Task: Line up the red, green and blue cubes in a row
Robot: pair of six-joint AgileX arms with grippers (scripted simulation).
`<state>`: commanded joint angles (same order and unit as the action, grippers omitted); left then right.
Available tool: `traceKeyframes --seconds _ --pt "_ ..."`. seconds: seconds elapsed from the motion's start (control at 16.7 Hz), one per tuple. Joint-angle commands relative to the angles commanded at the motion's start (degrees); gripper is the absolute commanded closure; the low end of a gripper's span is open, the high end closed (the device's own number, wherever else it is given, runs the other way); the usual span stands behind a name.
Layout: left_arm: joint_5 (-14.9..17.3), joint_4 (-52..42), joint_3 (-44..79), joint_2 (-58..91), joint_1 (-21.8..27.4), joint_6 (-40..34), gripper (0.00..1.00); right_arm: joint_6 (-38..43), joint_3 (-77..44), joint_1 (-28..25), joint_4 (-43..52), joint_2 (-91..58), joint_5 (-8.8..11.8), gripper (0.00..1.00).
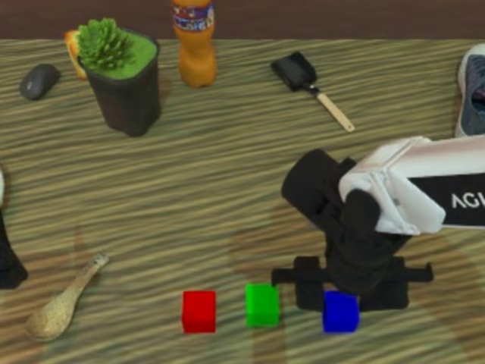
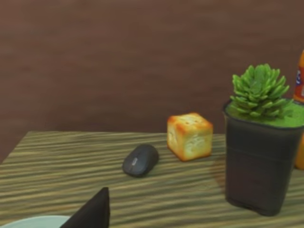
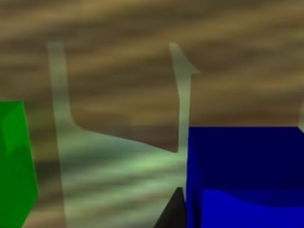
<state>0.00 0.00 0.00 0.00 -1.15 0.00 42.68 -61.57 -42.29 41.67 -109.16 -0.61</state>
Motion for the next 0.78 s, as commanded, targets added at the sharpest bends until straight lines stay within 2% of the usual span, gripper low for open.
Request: traceKeyframes --seconds 0.18,0.24,0.78 --pt "0.0 0.0 0.0 0.0 0.0 0.0 0.00 0.0 0.0 0.0 0.0 0.0 0.0 0.02" --pt "0.0 0.0 0.0 0.0 0.0 0.0 0.00 0.0 0.0 0.0 0.0 0.0 0.0 0.00" --pt "0.0 0.0 0.0 0.0 0.0 0.0 0.00 0.0 -0.2 0.0 0.2 0.1 0.0 0.00"
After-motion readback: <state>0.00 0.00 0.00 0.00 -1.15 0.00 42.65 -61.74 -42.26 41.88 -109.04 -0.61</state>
